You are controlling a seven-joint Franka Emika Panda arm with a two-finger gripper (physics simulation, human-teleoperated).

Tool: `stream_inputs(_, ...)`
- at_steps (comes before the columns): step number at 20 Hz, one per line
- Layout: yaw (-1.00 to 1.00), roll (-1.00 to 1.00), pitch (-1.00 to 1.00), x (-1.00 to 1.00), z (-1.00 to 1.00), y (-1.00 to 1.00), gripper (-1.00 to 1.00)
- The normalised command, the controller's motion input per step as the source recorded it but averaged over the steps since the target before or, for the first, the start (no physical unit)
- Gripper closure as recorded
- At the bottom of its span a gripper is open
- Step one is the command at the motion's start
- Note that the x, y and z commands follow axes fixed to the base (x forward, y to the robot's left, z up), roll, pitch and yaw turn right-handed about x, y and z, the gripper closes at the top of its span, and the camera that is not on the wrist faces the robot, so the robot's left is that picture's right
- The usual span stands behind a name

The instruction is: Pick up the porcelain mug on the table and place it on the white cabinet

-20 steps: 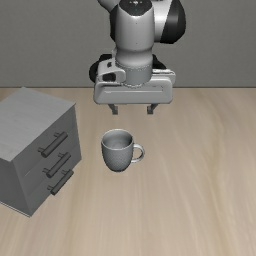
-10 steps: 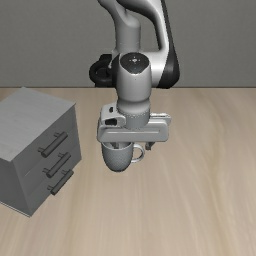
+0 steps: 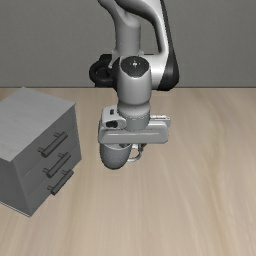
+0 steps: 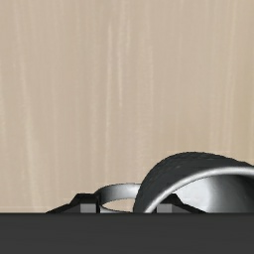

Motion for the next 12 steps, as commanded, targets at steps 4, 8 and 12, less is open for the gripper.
stream_inputs(4, 0.00, 0.00, 0.00, 0.00, 1.00, 0.00, 1.00)
stream_inputs(8, 0.00, 0.00, 0.00, 0.00, 1.00, 0.00, 1.00)
stream_inputs(12, 0.00, 0.00, 0.00, 0.00, 1.00, 0.00, 1.00)
